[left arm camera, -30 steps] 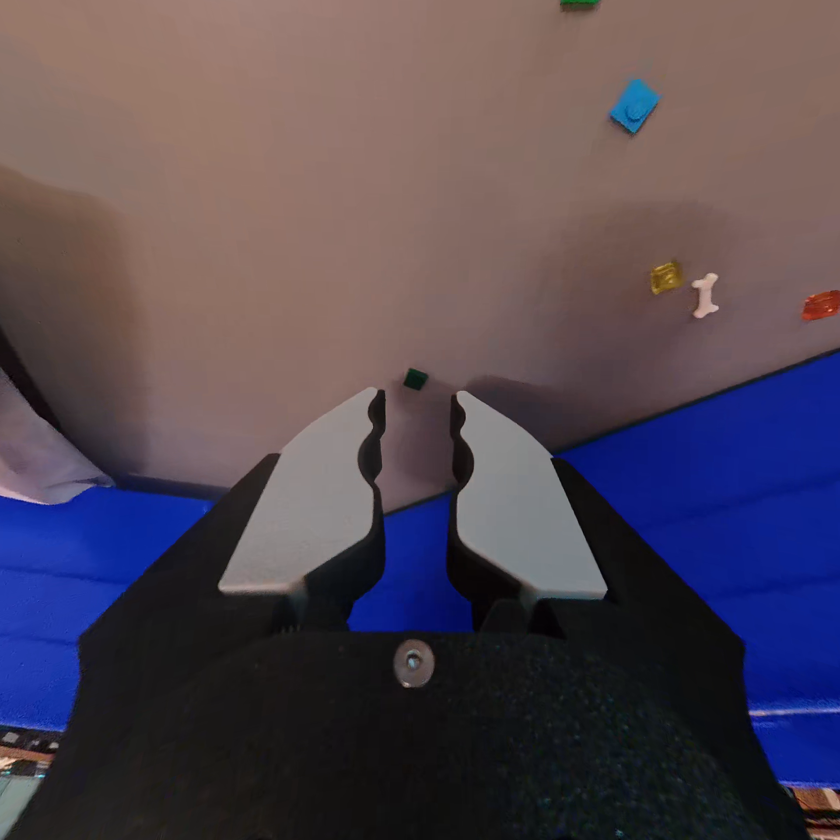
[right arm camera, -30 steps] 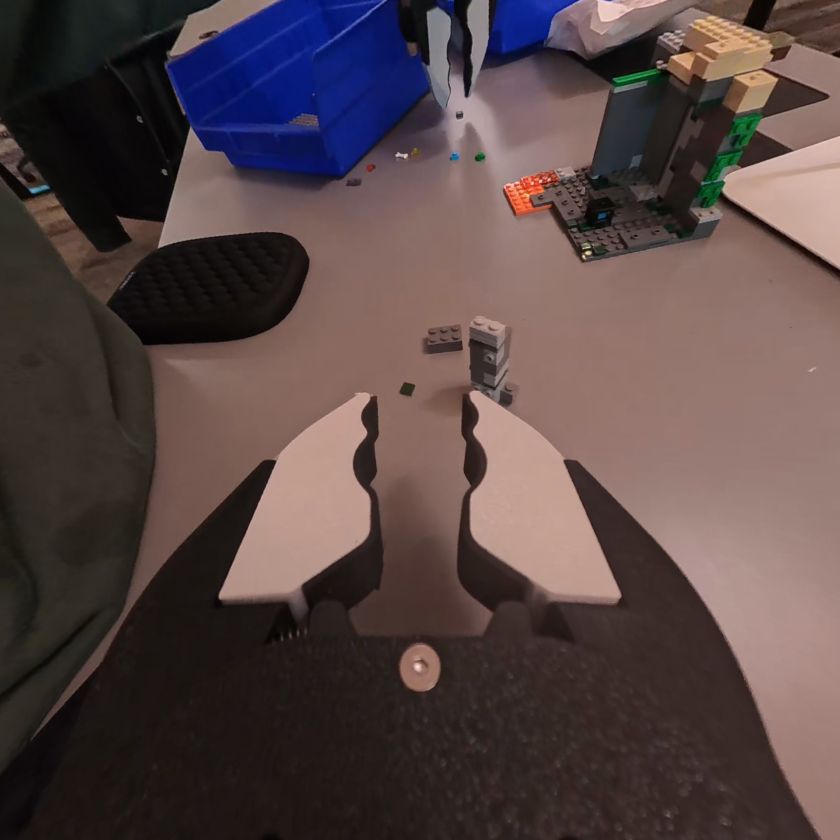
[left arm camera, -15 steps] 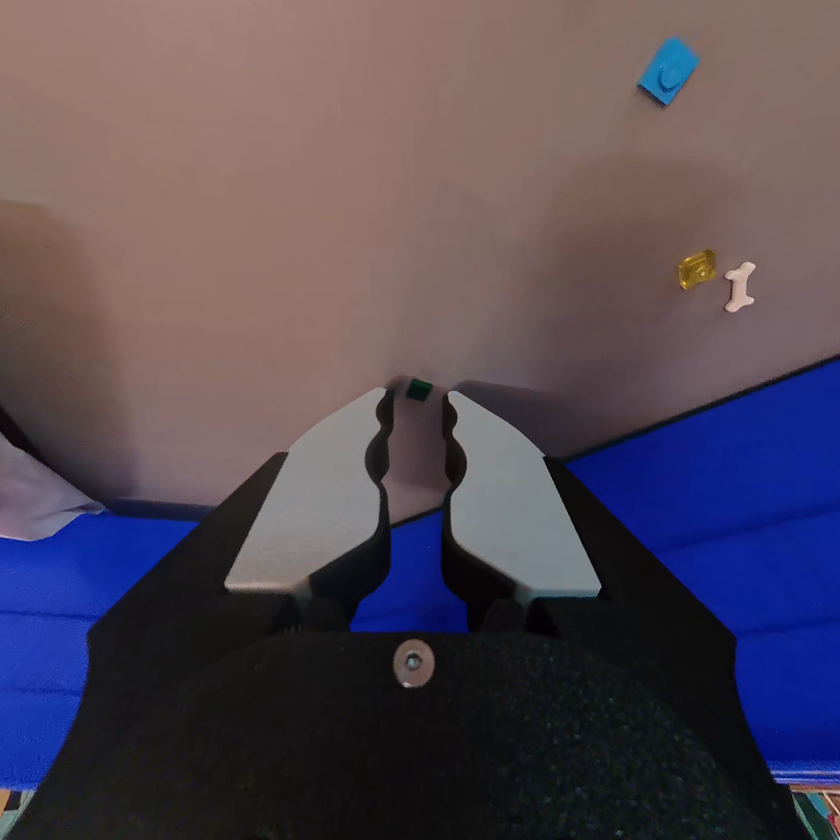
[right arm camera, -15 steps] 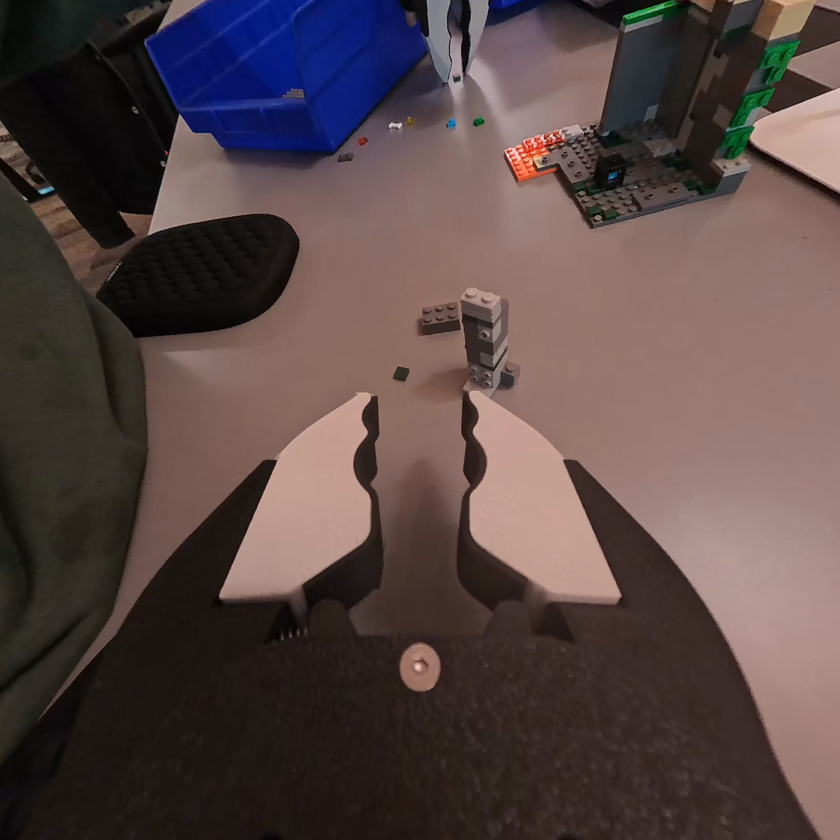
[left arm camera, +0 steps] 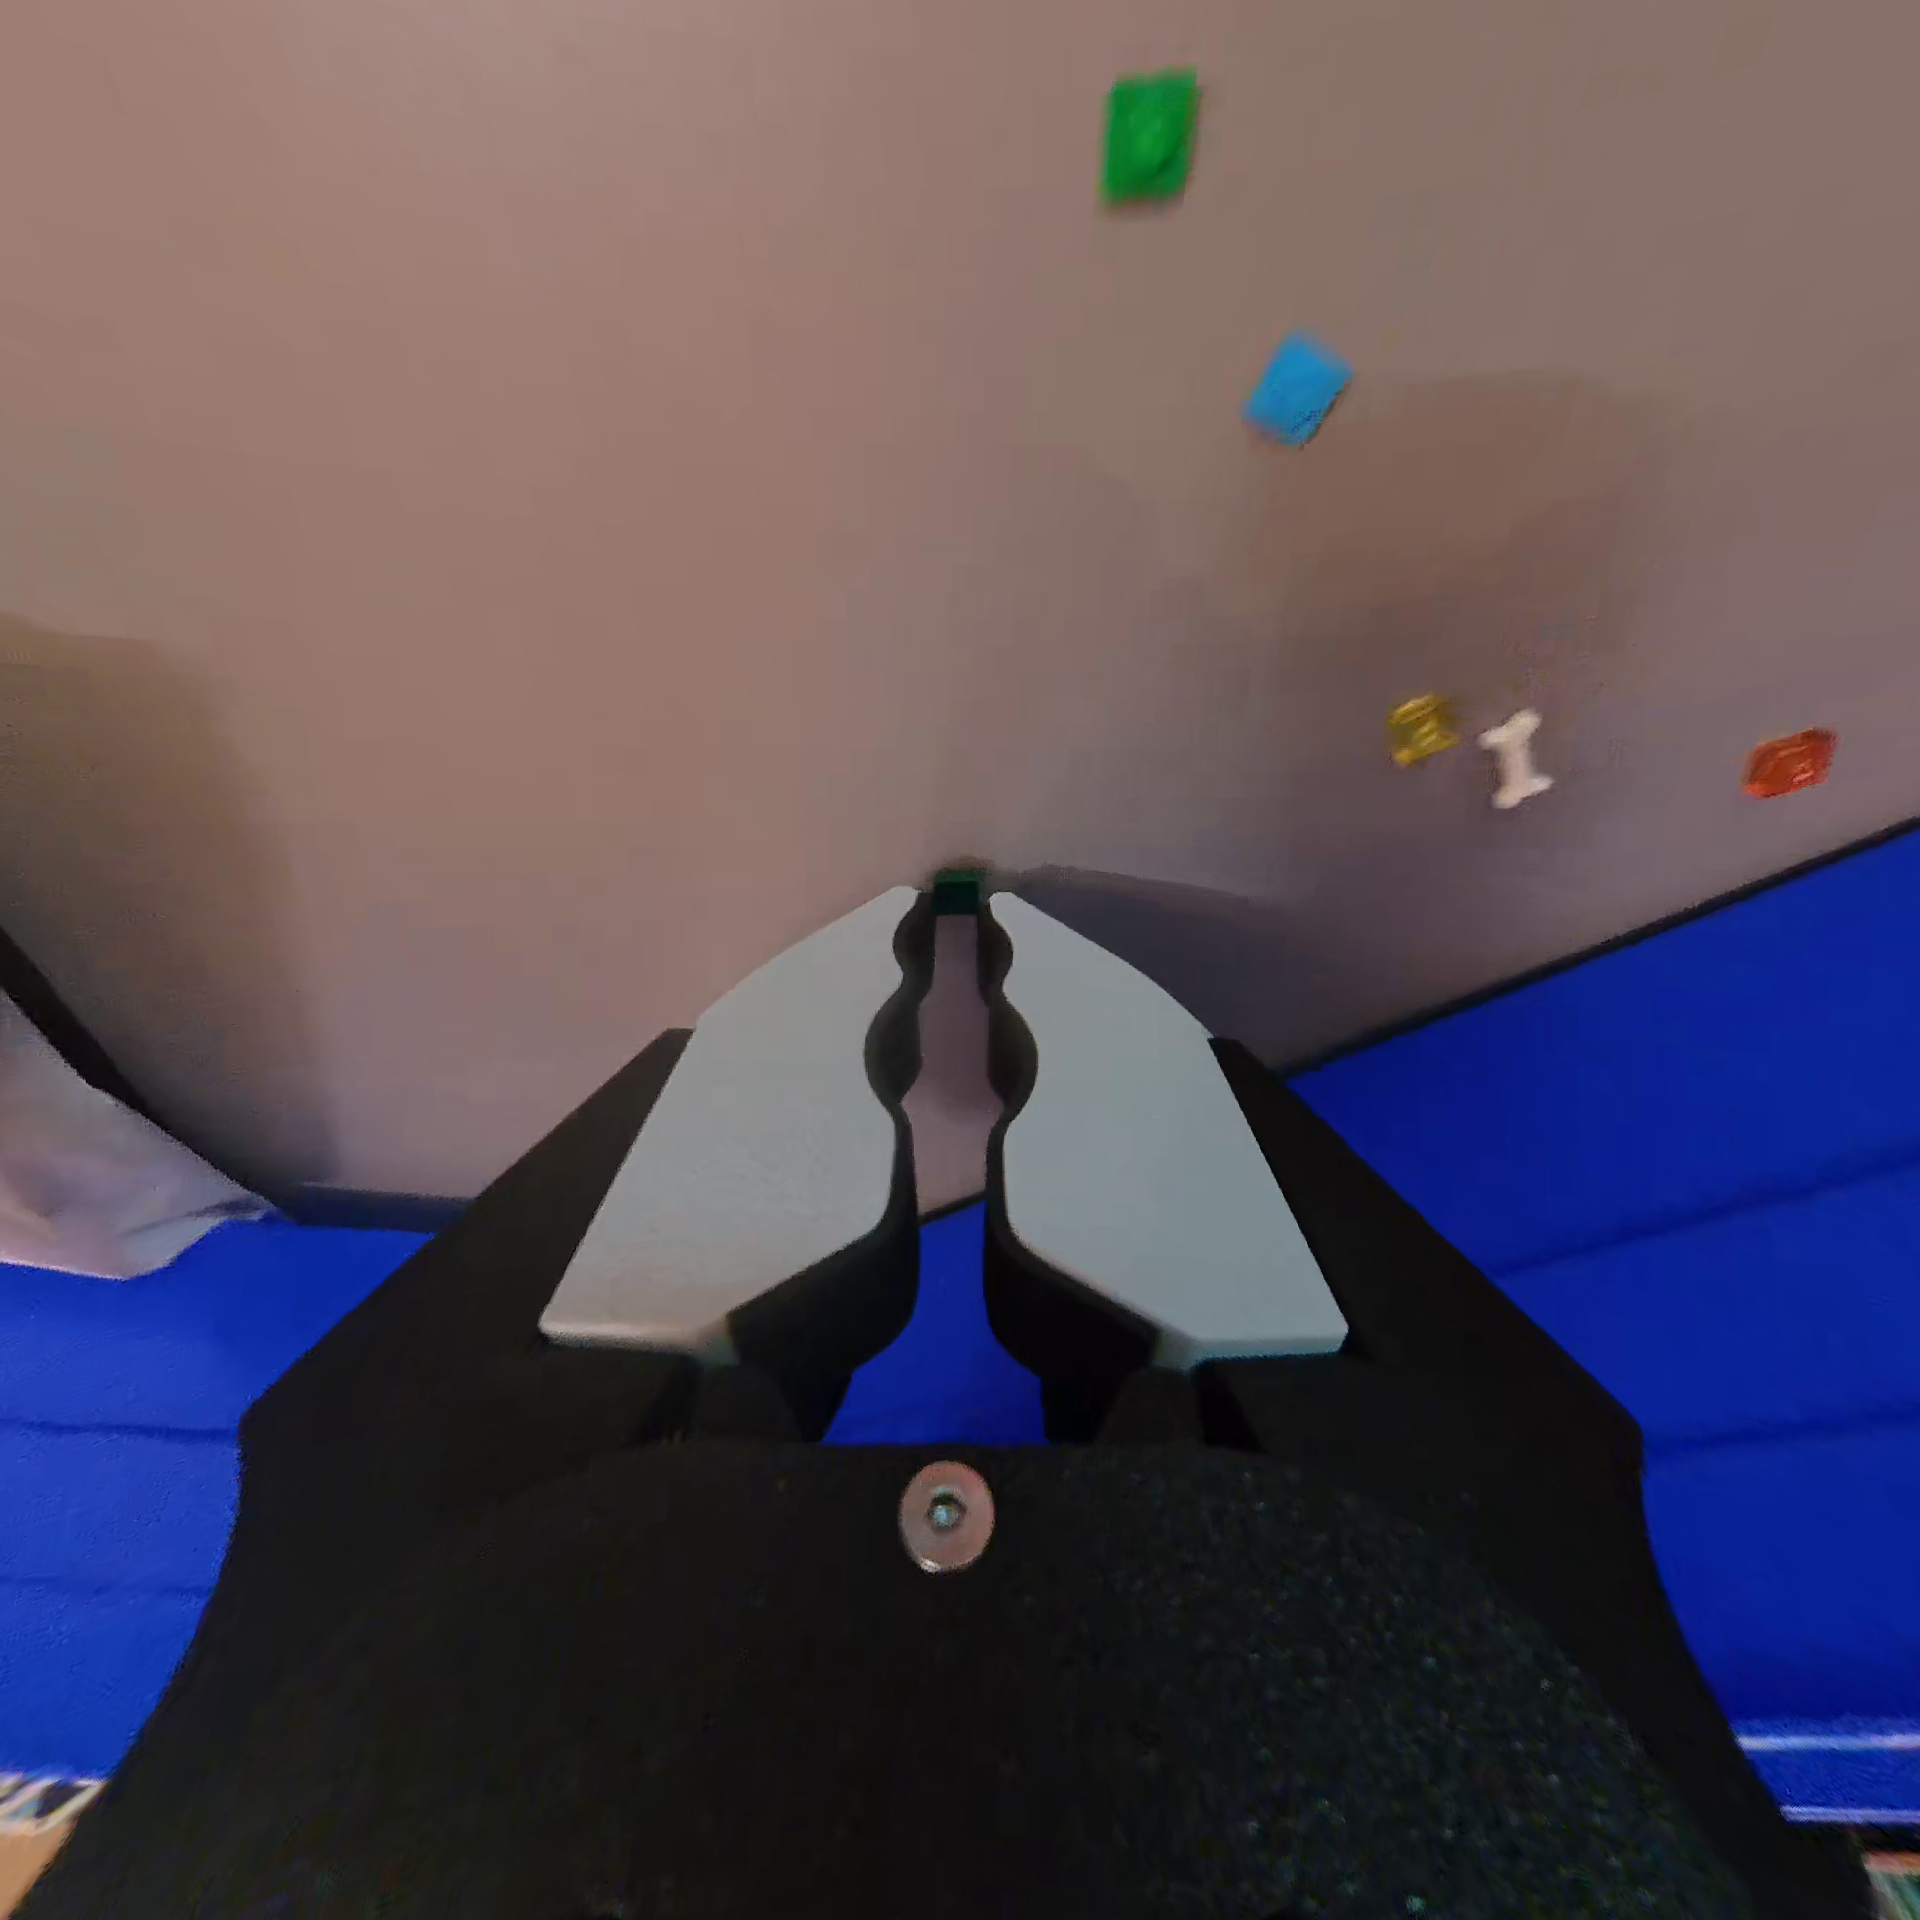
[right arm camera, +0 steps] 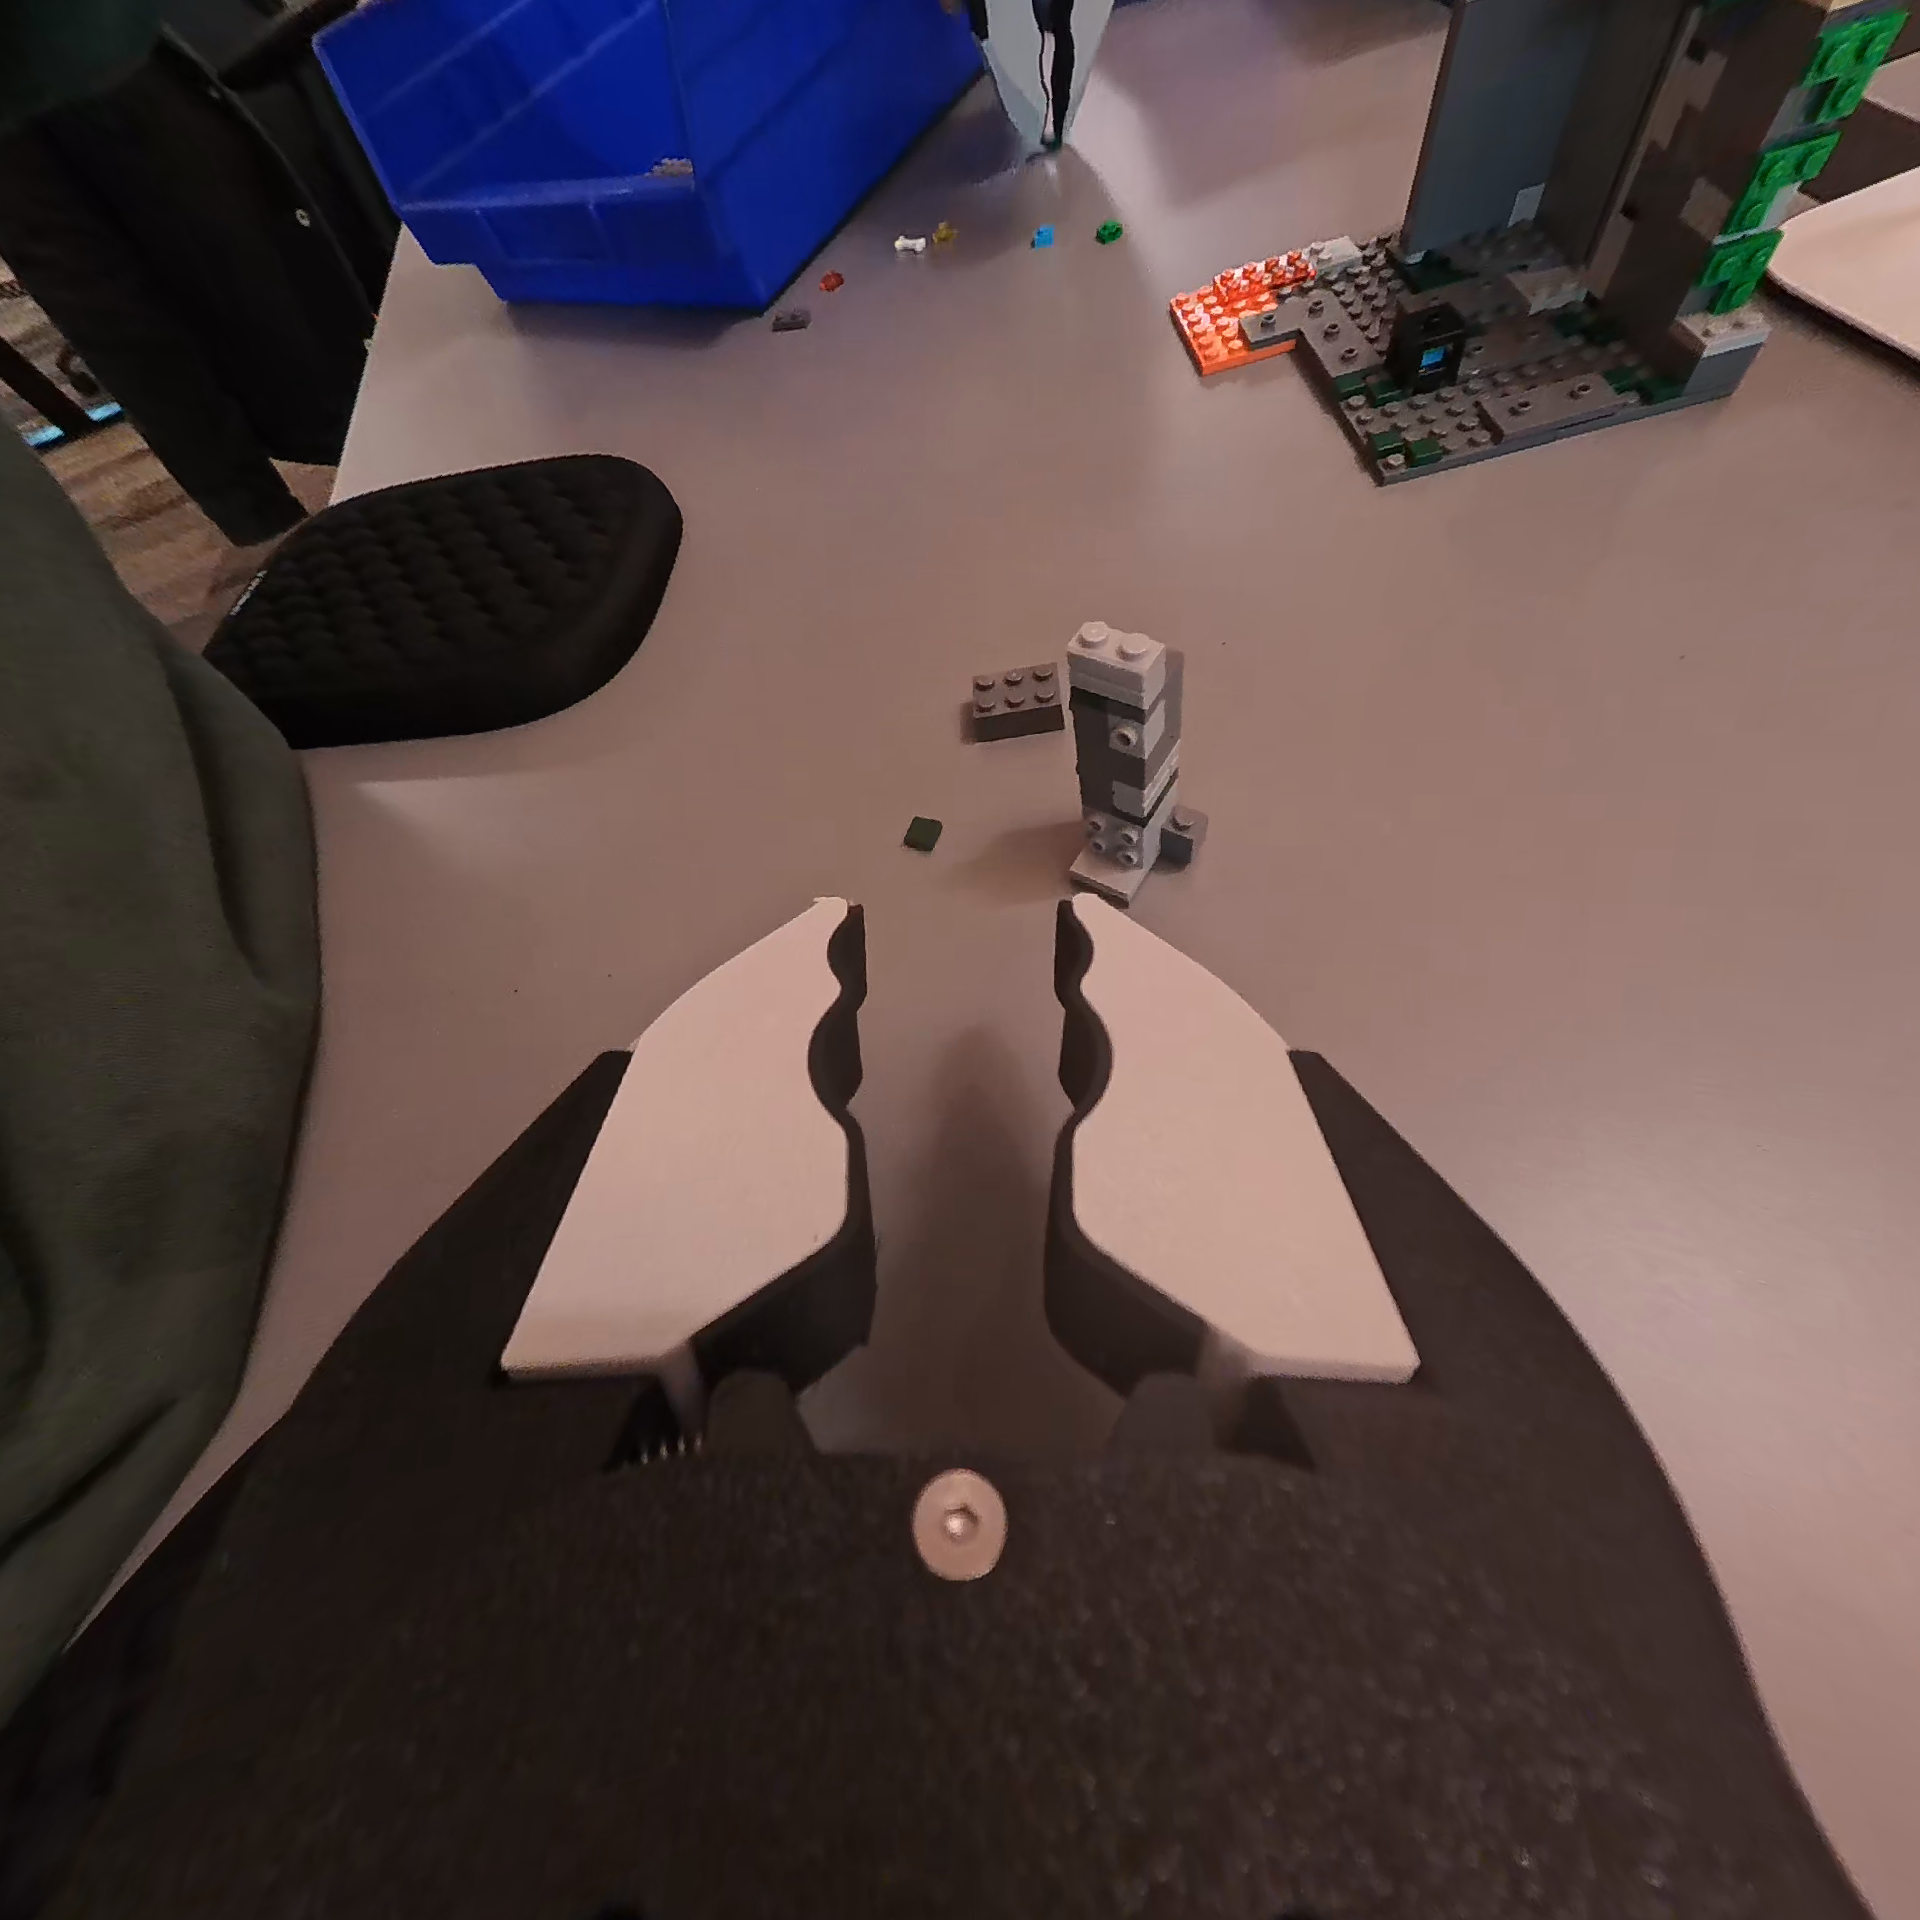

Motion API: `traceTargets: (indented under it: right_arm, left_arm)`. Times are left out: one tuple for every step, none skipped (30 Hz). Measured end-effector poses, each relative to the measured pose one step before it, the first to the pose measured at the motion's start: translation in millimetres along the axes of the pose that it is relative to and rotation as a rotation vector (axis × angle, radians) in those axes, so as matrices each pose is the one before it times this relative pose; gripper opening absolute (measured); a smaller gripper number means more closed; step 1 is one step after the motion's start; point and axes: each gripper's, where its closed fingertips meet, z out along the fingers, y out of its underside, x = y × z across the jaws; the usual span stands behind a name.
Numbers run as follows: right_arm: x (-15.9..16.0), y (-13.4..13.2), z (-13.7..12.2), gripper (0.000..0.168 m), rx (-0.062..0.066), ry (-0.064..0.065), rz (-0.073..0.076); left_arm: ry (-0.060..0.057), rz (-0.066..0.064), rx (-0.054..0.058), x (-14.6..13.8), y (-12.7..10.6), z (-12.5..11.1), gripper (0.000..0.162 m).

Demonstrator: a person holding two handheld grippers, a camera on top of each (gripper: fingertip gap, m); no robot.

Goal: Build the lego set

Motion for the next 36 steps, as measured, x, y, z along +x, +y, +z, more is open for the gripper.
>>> traceTargets:
  right_arm:
    - [-0.09,0.07,-0.17,0.034,0.0007,0.0000,-0.0011]
    - [-0.06,0.06,-0.22,0.034,0.0010,0.0001,-0.0005]
    - [0.14,0.13,-0.06,0.034,0.0009,-0.0003,0.0007]
    - [0.05,0.16,0.10,0.034,0.0008,-0.0008,0.0014]
    - [-0.07,-0.03,0.25,0.034,0.0008,-0.0015,0.0009]
    - [-0.40,0.16,0.29,0.034,0.0007,-0.0020,0.0002]
    - [-0.50,0.27,0.41,0.034,0.0000,-0.0029,0.0003]
    - [-0.96,0.52,0.44,0.034,-0.0011,-0.0044,0.0005]
    - [-1.02,0.59,0.47,0.033,-0.0018,-0.0047,-0.0001]
    - [-0.89,0.72,0.38,0.033,-0.0024,-0.0036,-0.0009]
    - [-0.91,0.48,0.27,0.033,-0.0025,-0.0026,-0.0016]
    - [-0.94,0.08,-0.05,0.033,-0.0009,-0.0021,-0.0019]
    - [-0.94,-0.23,-0.34,0.033,0.0010,-0.0010,-0.0024]
    - [-0.71,-0.29,-0.51,0.033,0.0016,0.0011,-0.0035]
    - [-0.38,-0.21,-0.80,0.033,0.0011,0.0032,-0.0041]
    - [0.19,0.13,-0.90,0.032,0.0006,0.0045,-0.0032]
    - [0.29,0.18,-0.94,0.032,0.0009,0.0046,-0.0012]
    - [0.30,-0.09,-0.97,0.032,0.0021,0.0041,0.0012]
    - [0.29,-0.59,-0.81,0.032,0.0036,0.0038,0.0037]
    - [-0.02,-1.33,-0.65,0.032,0.0047,0.0031,0.0050]
    - [-0.53,-1.81,-0.52,0.032,0.0041,0.0022,0.0027]
    - [-0.66,-1.59,-0.70,0.032,0.0020,0.0037,-0.0019]
    - [-0.43,-0.90,-1.02,0.032,-0.0004,0.0058,-0.0061]
    - [-0.11,-0.57,-1.41,0.032,-0.0009,0.0062,-0.0081]
    - [0.16,-0.46,-1.51,0.032,0.0000,0.0062,-0.0066]
    - [0.76,-0.47,-1.78,0.032,0.0011,0.0064,-0.0031]
    - [1.08,-0.53,-1.84,0.032,0.0020,0.0057,0.0002]
    - [1.40,-0.81,-1.81,0.032,0.0025,0.0055,0.0034]
    - [1.57,-0.85,-1.64,0.032,0.0024,0.0053,0.0060]
    - [1.38,-0.82,-1.77,0.032,0.0029,0.0048,0.0067]
    - [1.17,-1.02,-1.79,0.032,0.0044,0.0046,0.0052]
    - [1.01,-1.08,-1.70,0.032,0.0050,0.0044,0.0033]
    - [0.91,-0.77,-1.65,0.032,0.0040,0.0039,0.0025]
    - [0.71,-0.57,-1.37,0.032,0.0028,0.0029,0.0022]
    - [0.55,-0.37,-0.96,0.032,0.0021,0.0013,0.0016]
    - [0.33,-0.27,-0.57,0.032,0.0016,0.0006,0.0012]
  left_arm:
    - [-0.0129,0.0237,0.0106,3.70,-8.43,-5.16,0.008]
    - [-0.0135,0.0212,0.0254,4.38,-12.26,-6.97,0.007]
    - [-0.0120,0.0164,0.0341,5.13,-15.47,-8.01,0.007]
    - [-0.0192,0.0163,0.0296,5.08,-17.15,-8.09,0.007]
    - [-0.0232,0.0201,0.0164,5.58,-17.19,-7.30,0.007]
    - [-0.0223,0.0243,0.0045,6.58,-17.19,-6.45,0.007]
    - [-0.0200,0.0259,0.0012,7.25,-17.84,-5.70,0.008]
    - [0.0016,0.0268,0.0096,10.28,-19.68,-4.92,0.008]
    - [0.0105,0.0265,0.0212,11.08,-21.37,-3.93,0.007]
    - [0.0086,0.0245,0.0233,9.68,-21.70,-2.63,0.007]
    - [0.0105,0.0238,0.0217,8.87,-20.94,-1.52,0.007]
    - [0.0117,0.0209,0.0217,7.49,-20.17,-0.68,0.007]
    - [0.0176,0.0192,0.0231,7.11,-19.22,0.12,0.007]
    - [0.0188,0.0192,0.0239,6.36,-18.24,0.66,0.007]
    - [0.0158,0.0175,0.0194,4.93,-16.74,1.30,0.007]
    - [0.0096,0.0136,0.0116,3.36,-14.63,2.05,0.007]
    - [0.0071,0.0138,0.0024,2.34,-12.55,2.82,0.007]
    - [0.0046,0.0117,-0.0031,1.66,-10.70,3.77,0.007]
    - [0.0031,0.0022,-0.0084,0.50,-9.15,4.34,0.007]
    - [0.0080,0.0005,-0.0015,0.68,-9.15,4.78,0.008]
    - [0.0134,0.0007,0.0034,0.95,-8.67,4.61,0.008]
    - [0.0093,0.0017,0.0062,0.25,-8.28,4.26,0.008]
    - [0.0038,0.0039,0.0094,-0.61,-8.07,3.47,0.008]
    - [0.0106,0.0034,0.0110,0.60,-7.57,2.85,0.008]
    - [0.0085,-0.0039,0.0072,0.26,-6.63,2.49,0.007]
    - [0.0022,-0.0070,0.0049,-0.52,-5.94,2.22,0.007]
    - [0.0010,-0.0083,0.0019,-0.62,-4.94,2.35,0.007]
    - [0.0027,-0.0094,-0.0027,-0.58,-3.82,2.45,0.007]
    - [0.0020,-0.0071,-0.0041,-0.43,-2.79,2.54,0.007]
    - [-0.0005,-0.0067,-0.0077,-0.86,-1.63,2.27,0.007]
    - [0.0000,-0.0040,-0.0046,-0.85,-1.46,1.90,0.007]
    - [0.0046,-0.0008,0.0022,0.00,-1.69,1.30,0.007]
    - [0.0056,-0.0010,0.0031,0.46,-1.46,0.83,0.007]
    - [-0.0001,-0.0022,0.0002,-0.32,-0.76,0.49,0.007]
    - [0.0000,0.0002,0.0022,-0.07,-0.75,-0.09,0.007]
    - [-0.0014,-0.0003,-0.0001,-0.19,-0.23,-0.18,0.007]
